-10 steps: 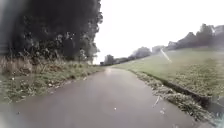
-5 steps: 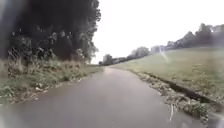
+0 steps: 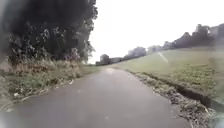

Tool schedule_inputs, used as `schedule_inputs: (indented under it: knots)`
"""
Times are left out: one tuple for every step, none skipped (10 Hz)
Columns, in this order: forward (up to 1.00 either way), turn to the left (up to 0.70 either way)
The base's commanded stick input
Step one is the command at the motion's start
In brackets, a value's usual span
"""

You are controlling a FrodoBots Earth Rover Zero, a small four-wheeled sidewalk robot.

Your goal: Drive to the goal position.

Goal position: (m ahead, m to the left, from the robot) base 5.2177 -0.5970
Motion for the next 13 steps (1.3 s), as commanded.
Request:
schedule_inputs:
  knots:
    - [1.0,-0.16]
    - [1.0,-0.13]
    - [1.0,-0.13]
    - [1.0,-0.13]
    - [1.0,-0.03]
    - [1.0,-0.01]
    - [1.0,0.0]
    - [1.0,0.0]
    - [1.0,0.0]
    - [1.0,0.0]
    - [1.0,0.0]
    - [1.0,-0.02]
    - [1.0,-0.04]
